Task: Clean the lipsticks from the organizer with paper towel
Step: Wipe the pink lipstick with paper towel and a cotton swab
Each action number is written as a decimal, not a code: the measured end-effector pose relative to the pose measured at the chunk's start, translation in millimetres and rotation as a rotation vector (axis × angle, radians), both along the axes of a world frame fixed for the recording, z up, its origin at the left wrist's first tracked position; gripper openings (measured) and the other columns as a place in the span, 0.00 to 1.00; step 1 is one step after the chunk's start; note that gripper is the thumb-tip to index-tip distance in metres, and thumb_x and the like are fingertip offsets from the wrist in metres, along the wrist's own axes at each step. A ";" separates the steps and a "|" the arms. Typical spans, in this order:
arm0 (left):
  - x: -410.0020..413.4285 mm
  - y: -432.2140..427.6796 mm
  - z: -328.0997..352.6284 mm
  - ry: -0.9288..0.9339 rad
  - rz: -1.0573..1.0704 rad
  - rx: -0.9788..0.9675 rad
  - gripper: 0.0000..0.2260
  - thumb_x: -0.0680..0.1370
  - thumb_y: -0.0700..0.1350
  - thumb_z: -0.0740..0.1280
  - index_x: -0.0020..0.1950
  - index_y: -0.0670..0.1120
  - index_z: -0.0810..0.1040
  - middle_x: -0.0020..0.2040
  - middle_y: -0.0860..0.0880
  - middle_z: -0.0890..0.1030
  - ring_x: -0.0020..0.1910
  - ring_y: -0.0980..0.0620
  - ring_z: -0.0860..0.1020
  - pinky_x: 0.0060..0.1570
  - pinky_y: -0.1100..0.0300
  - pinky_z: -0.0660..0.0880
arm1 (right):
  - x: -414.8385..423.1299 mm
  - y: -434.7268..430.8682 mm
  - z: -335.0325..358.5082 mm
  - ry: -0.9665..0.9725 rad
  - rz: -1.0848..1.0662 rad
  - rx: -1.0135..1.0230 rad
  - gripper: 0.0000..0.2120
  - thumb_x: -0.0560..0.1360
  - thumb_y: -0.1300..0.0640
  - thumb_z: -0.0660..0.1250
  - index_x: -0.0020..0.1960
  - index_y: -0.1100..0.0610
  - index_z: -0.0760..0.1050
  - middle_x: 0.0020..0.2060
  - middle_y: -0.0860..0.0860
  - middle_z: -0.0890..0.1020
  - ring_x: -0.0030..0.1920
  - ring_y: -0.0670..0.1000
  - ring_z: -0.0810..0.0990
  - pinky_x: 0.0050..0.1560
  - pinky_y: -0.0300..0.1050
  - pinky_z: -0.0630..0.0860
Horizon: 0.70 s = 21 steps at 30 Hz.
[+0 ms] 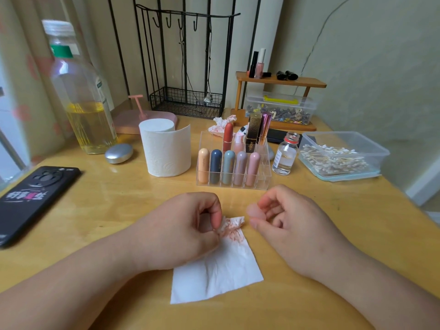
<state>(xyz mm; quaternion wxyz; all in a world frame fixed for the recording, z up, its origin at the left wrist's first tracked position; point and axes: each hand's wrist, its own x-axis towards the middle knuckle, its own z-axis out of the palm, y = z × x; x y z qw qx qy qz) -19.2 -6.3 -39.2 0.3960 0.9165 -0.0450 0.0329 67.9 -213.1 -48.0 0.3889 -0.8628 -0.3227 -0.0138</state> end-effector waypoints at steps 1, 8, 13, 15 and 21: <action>0.0 -0.2 -0.2 -0.004 0.000 0.000 0.05 0.68 0.42 0.68 0.39 0.51 0.74 0.29 0.55 0.73 0.28 0.58 0.68 0.30 0.64 0.66 | 1.0 -0.3 0.1 -0.011 0.003 0.024 0.07 0.74 0.54 0.74 0.44 0.48 0.76 0.36 0.43 0.79 0.31 0.43 0.74 0.33 0.35 0.71; -0.5 -0.5 -2.0 -0.050 0.072 -0.002 0.13 0.72 0.45 0.73 0.49 0.57 0.73 0.41 0.56 0.78 0.36 0.56 0.75 0.37 0.62 0.73 | 2.8 -3.7 4.0 -0.185 0.041 -0.064 0.06 0.77 0.54 0.67 0.41 0.52 0.76 0.37 0.45 0.73 0.40 0.48 0.74 0.38 0.36 0.70; 1.1 -1.5 -2.5 -0.043 0.148 0.016 0.13 0.73 0.45 0.73 0.52 0.58 0.73 0.41 0.55 0.78 0.35 0.58 0.74 0.36 0.69 0.69 | 5.3 -2.0 4.2 -0.223 0.017 -0.203 0.18 0.77 0.51 0.67 0.33 0.57 0.68 0.29 0.47 0.70 0.36 0.49 0.72 0.37 0.44 0.70; 1.7 -1.9 -3.2 -0.032 0.161 0.011 0.11 0.74 0.45 0.72 0.51 0.57 0.74 0.40 0.55 0.78 0.35 0.59 0.73 0.35 0.69 0.68 | 4.4 0.7 3.5 -0.199 0.023 -0.252 0.19 0.77 0.49 0.67 0.32 0.56 0.67 0.29 0.46 0.70 0.36 0.48 0.71 0.39 0.37 0.67; 5.3 0.2 -5.1 -0.007 0.215 -0.083 0.09 0.78 0.40 0.65 0.48 0.55 0.77 0.40 0.51 0.82 0.34 0.56 0.75 0.33 0.66 0.70 | 0.8 -1.6 4.6 -0.148 -0.031 -0.261 0.15 0.76 0.43 0.69 0.47 0.55 0.77 0.32 0.45 0.74 0.40 0.43 0.74 0.49 0.43 0.74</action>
